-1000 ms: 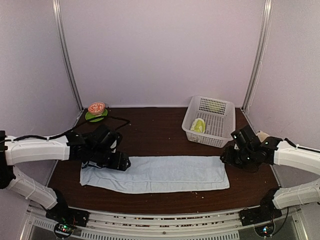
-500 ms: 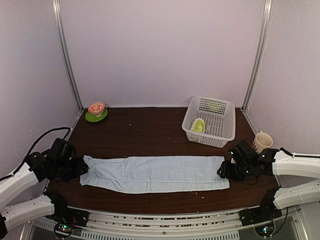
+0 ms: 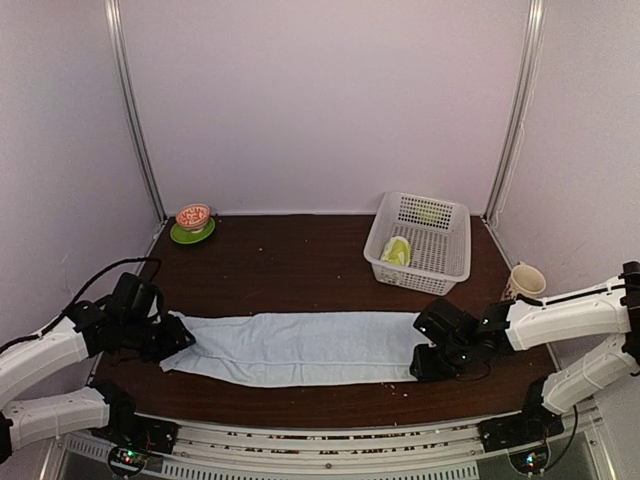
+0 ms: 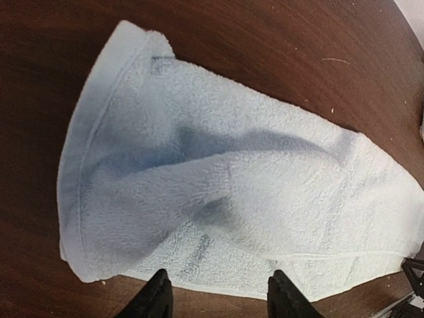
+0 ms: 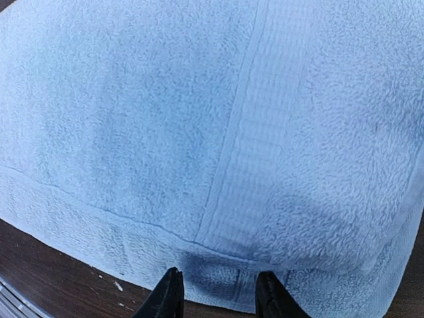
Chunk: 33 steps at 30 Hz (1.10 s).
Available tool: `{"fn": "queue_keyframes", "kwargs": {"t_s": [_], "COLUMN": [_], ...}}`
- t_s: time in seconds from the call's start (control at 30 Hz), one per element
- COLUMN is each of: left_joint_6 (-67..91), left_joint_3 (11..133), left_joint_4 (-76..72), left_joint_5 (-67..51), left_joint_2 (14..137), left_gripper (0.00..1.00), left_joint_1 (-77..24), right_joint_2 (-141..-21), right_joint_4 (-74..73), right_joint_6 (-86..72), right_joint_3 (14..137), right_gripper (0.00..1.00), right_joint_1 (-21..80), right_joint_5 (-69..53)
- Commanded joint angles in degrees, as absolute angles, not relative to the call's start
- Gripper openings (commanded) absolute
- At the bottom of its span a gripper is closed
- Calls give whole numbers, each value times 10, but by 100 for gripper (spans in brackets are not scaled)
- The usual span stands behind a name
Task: Roll the towels
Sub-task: Smooth out the towel at the center of the board.
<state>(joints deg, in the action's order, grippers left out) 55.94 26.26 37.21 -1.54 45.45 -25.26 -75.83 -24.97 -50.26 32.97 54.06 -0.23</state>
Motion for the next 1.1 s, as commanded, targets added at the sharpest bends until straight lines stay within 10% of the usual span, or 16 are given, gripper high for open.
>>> {"fn": "queue_keyframes", "kwargs": {"t_s": [0.0,1.07], "left_joint_6": [530,493], "left_joint_3": [231,422], "left_joint_4": [331,333], "left_joint_5": [-53,83], "left_joint_2": [469,765], "left_gripper": [49,39], "left_joint_1": [-256,-433], "right_joint_2": [-797,-837], "right_joint_4": [-298,-332], "right_joint_6": [-479,-491], "right_joint_3": [335,466], "right_gripper": [38,43], "right_joint_1": [542,474], "right_joint_5": [20,69]}}
